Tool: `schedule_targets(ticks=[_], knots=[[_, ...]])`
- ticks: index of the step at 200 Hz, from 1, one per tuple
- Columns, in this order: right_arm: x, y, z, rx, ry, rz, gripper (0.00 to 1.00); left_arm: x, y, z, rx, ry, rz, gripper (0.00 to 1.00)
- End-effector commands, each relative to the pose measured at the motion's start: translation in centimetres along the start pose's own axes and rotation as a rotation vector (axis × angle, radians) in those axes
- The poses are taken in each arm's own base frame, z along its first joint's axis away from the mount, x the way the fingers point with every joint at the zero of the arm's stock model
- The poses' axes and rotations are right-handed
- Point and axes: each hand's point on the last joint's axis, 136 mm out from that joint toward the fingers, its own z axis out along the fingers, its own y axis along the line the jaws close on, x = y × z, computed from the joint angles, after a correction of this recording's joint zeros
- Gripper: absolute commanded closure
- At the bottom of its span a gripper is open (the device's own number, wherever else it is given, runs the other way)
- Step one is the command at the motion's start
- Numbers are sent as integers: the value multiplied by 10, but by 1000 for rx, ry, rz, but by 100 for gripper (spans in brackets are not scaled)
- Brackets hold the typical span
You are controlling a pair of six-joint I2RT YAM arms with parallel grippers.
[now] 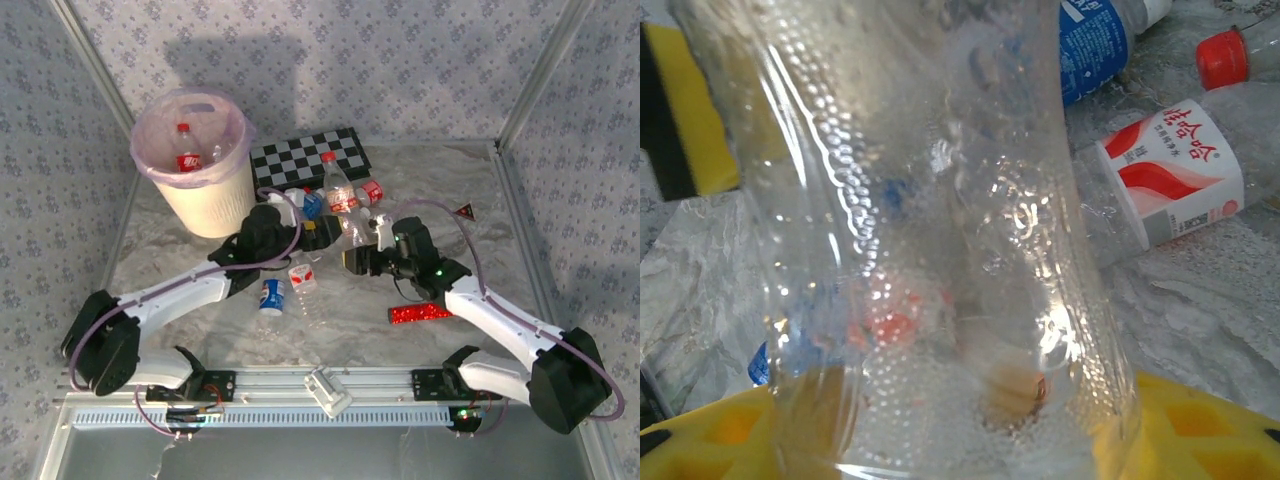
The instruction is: Put the plastic bottles in the bin
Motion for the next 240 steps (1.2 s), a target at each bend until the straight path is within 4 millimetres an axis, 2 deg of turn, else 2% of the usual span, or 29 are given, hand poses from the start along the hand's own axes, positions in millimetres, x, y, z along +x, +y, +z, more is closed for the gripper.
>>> schedule_targets(ticks=[1,25,82,105,158,182,198,216,232,240], knots=[[-8,6,2,-13,-42,10,70,-22,-29,8,71,-66,11,0],[-6,12,4,-28,-42,-4,70,-27,-23,16,37,-92,7,0],[2,18,6,-61,-16,-2,69,-40,-25,34,35,-126,7,2],[5,18,5,-60,-14,1,68,-43,-21,37,28,-139,-12,11],[6,18,3,-58,-14,3,64,-44,-13,42,8,-138,-22,42],[4,16,-1,-41,-18,-5,61,-46,-11,40,-2,-140,-24,50],[3,15,-6,-22,-23,-14,47,-47,-10,40,-11,-131,-18,54],[2,10,-13,12,-25,-19,20,-48,-10,40,-18,-125,-5,58],[1,1,-21,61,-25,-25,1,-50,-10,39,-24,-123,5,60],[-1,-3,-27,88,-33,-29,0,-51,-11,38,-25,-123,11,60]])
